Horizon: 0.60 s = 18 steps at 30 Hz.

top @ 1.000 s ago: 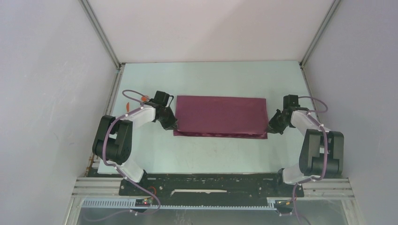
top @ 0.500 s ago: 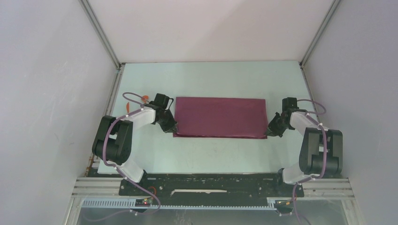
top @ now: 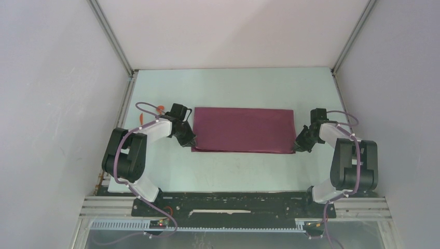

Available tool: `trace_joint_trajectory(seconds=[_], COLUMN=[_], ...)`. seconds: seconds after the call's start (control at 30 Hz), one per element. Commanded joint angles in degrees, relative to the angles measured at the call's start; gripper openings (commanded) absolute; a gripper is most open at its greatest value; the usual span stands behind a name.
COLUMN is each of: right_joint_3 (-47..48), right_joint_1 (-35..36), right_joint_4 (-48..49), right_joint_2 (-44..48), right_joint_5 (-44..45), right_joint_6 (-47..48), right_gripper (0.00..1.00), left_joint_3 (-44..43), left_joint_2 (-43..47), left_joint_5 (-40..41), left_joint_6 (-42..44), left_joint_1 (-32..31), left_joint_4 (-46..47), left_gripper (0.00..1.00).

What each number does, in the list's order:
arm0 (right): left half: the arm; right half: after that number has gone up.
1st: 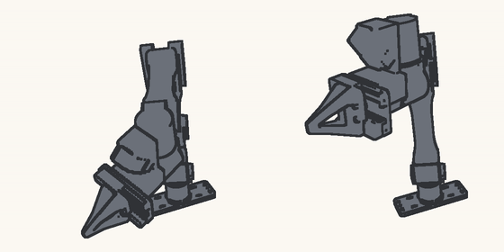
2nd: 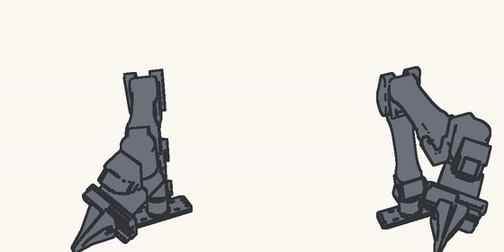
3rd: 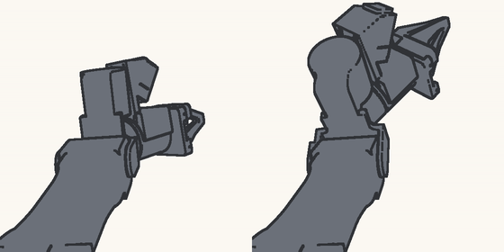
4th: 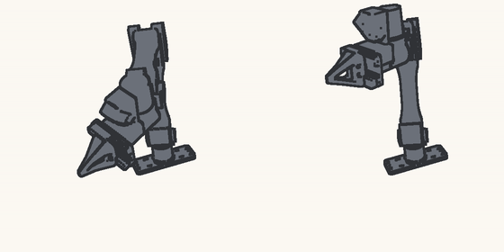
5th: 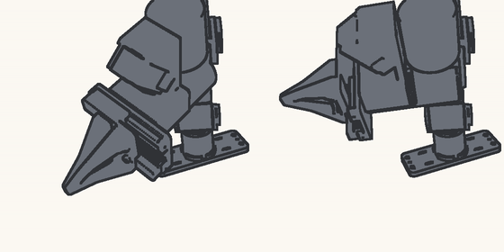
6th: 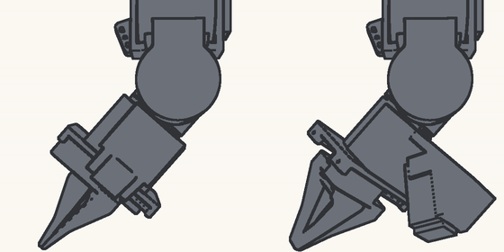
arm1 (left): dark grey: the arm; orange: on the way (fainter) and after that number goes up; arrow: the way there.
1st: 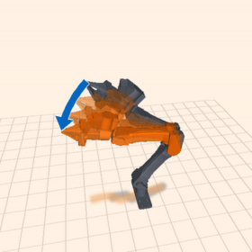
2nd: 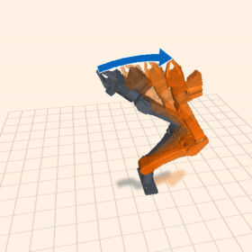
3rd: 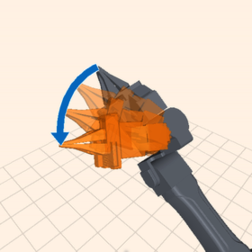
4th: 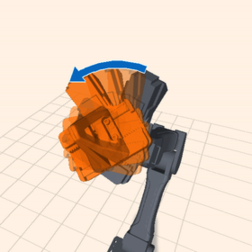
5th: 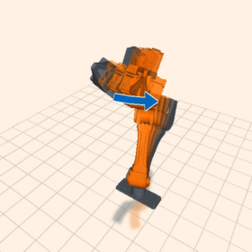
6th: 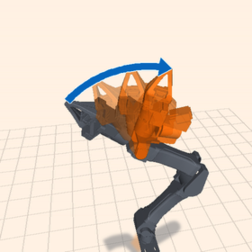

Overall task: Fold the napkin into a case and place the utensils inside
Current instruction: Fold and flatten the napkin at the center of the board.

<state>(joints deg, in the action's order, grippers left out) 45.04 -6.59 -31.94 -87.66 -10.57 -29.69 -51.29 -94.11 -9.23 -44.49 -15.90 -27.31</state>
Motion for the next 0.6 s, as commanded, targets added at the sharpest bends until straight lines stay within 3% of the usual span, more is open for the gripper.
trace_joint_trajectory(seconds=[0.0,0.57], right_joint_3=[-0.2,-0.3], right_joint_1=[0.6,0.6], right_joint_4=[0.6,0.8], right_joint_2=[0.1,0.0], right_joint_5=[2.1,1.9], right_joint_6=[1.0,1.2], right_gripper=[0.00,0.00], left_joint_3=[0.8,3.2], left_joint_2=[-0.2,5.6], left_joint_5=[1.5,3.0], left_joint_6=[1.1,-0.4], left_joint_1=[-0.3,-1.9], left_joint_4=[0.9,-1.0], left_gripper=[0.00,0.00])
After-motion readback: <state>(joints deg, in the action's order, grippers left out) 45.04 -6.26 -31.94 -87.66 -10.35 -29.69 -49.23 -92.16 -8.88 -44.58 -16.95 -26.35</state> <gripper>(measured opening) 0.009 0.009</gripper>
